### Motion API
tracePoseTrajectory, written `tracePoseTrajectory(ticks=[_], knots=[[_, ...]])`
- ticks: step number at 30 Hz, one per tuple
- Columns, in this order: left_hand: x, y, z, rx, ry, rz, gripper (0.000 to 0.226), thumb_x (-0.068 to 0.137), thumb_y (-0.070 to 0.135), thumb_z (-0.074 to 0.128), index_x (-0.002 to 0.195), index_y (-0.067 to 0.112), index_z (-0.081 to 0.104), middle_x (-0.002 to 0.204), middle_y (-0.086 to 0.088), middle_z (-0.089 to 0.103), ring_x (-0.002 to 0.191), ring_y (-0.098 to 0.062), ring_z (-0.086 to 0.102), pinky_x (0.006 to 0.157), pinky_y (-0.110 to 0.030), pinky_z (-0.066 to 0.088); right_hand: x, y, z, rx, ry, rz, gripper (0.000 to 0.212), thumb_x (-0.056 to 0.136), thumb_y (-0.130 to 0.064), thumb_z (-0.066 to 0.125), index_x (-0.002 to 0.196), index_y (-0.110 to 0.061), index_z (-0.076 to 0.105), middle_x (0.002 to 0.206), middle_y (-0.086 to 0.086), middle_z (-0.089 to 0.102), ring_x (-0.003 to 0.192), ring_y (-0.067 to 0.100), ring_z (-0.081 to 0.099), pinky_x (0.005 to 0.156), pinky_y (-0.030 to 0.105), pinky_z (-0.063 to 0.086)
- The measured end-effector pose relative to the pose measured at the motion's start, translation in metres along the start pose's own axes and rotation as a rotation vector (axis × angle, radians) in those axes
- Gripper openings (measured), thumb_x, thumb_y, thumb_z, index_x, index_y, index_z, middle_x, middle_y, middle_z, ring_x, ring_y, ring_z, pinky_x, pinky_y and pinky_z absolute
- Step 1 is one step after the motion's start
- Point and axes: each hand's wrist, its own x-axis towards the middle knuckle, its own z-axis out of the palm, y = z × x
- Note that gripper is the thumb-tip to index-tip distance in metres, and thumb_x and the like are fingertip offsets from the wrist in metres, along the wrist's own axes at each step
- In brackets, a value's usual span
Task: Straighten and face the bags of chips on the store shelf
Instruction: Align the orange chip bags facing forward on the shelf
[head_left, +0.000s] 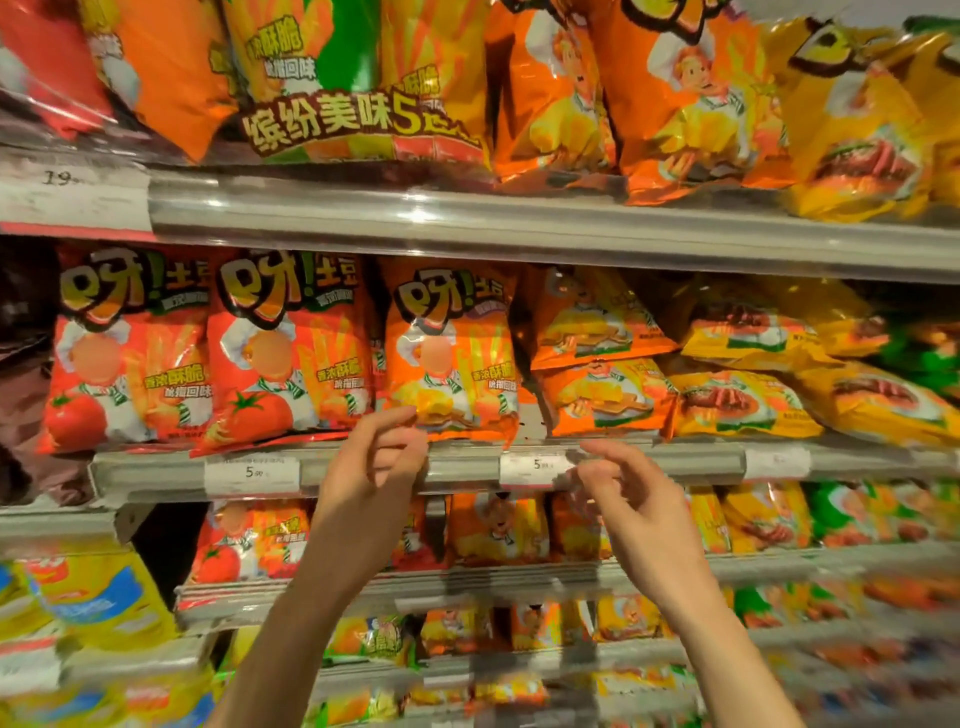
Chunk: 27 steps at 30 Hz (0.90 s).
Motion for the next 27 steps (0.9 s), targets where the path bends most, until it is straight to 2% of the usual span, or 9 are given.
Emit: tracePoseTrajectory(ticks=[2, 4, 6, 10, 13, 16, 18, 22, 27], knots=[[-0.005, -0.003, 0.012, -0.048, 0.024, -0.024, 0.022, 0.096, 0.016, 0.064, 0.116, 0.025, 0.06, 0.089, -0.011, 0.06, 0.079, -0.022, 0.056, 0.069, -0.012, 0.047, 0.002, 0.011, -0.017, -0.006, 0.018, 0.016, 0.016, 0.095, -0.034, 0.061, 0.111, -0.033, 0.067, 0.09, 0.007, 0.074, 0.084, 0.026, 0.069, 0.082, 0.046, 0.055], [-0.008, -0.006, 0.026, -0.028, 0.052, -0.031, 0.024, 0.094, 0.024, 0.065, 0.117, 0.026, 0.06, 0.093, -0.014, 0.068, 0.085, -0.034, 0.064, 0.079, -0.026, 0.054, 0.007, 0.018, -0.036, -0.014, 0.024, 0.007, 0.023, 0.091, -0.043, 0.061, 0.112, -0.033, 0.066, 0.087, 0.005, 0.074, 0.085, 0.02, 0.07, 0.084, 0.042, 0.055], [-0.011, -0.004, 0.045, 0.033, 0.076, 0.008, 0.024, 0.094, 0.027, 0.065, 0.118, 0.025, 0.061, 0.095, -0.01, 0.071, 0.093, -0.031, 0.068, 0.087, -0.038, 0.055, 0.013, 0.021, -0.055, 0.01, -0.001, 0.014, 0.029, 0.085, -0.045, 0.058, 0.111, -0.033, 0.065, 0.087, 0.004, 0.074, 0.084, 0.021, 0.069, 0.079, 0.035, 0.055], [-0.01, 0.008, 0.089, 0.097, 0.132, 0.055, 0.019, 0.097, 0.018, 0.061, 0.116, 0.021, 0.063, 0.094, -0.006, 0.069, 0.084, -0.015, 0.066, 0.075, -0.016, 0.051, 0.035, 0.029, -0.087, 0.133, -0.079, 0.079, 0.028, 0.087, -0.035, 0.063, 0.114, -0.029, 0.065, 0.091, 0.012, 0.072, 0.084, 0.024, 0.067, 0.076, 0.037, 0.056], [-0.003, 0.017, 0.119, 0.124, 0.148, 0.076, 0.02, 0.098, 0.019, 0.059, 0.117, 0.023, 0.062, 0.099, -0.009, 0.07, 0.09, -0.015, 0.065, 0.079, -0.02, 0.051, 0.052, 0.033, -0.103, 0.228, -0.097, 0.037, 0.02, 0.093, -0.013, 0.065, 0.113, -0.016, 0.065, 0.09, 0.023, 0.064, 0.077, 0.024, 0.062, 0.069, 0.032, 0.052], [0.004, 0.024, 0.141, 0.227, 0.174, 0.127, 0.022, 0.097, 0.023, 0.061, 0.118, 0.028, 0.062, 0.102, 0.005, 0.07, 0.094, 0.001, 0.065, 0.078, -0.01, 0.049, 0.067, 0.033, -0.112, 0.012, -0.067, -0.137, 0.02, 0.096, -0.01, 0.061, 0.108, -0.023, 0.069, 0.08, 0.002, 0.067, 0.073, 0.013, 0.064, 0.064, 0.024, 0.053], [0.014, 0.027, 0.149, 0.296, 0.194, 0.145, 0.025, 0.096, 0.028, 0.062, 0.121, 0.029, 0.061, 0.111, 0.011, 0.067, 0.1, 0.004, 0.062, 0.084, -0.011, 0.049, 0.076, 0.029, -0.114, -0.071, -0.05, -0.273, 0.016, 0.097, -0.014, 0.061, 0.107, -0.024, 0.069, 0.077, -0.006, 0.063, 0.069, 0.012, 0.06, 0.061, 0.023, 0.049], [0.049, 0.027, 0.156, 0.523, 0.177, 0.188, 0.05, 0.093, 0.046, 0.06, 0.14, 0.033, 0.045, 0.137, 0.008, 0.053, 0.126, -0.008, 0.051, 0.106, -0.033, 0.043, 0.096, 0.013, -0.117, -0.328, 0.034, -0.581, 0.015, 0.098, -0.021, 0.06, 0.112, -0.021, 0.067, 0.102, -0.013, 0.063, 0.098, 0.003, 0.058, 0.087, 0.018, 0.044], [0.086, 0.036, 0.171, 0.715, 0.116, 0.18, 0.067, 0.096, 0.048, 0.056, 0.152, 0.026, 0.028, 0.146, -0.007, 0.04, 0.137, -0.022, 0.039, 0.107, -0.031, 0.035, 0.118, -0.004, -0.116, -0.533, 0.016, -0.598, 0.028, 0.101, -0.028, 0.053, 0.126, -0.022, 0.064, 0.132, -0.008, 0.057, 0.124, 0.006, 0.044, 0.101, 0.015, 0.028]])
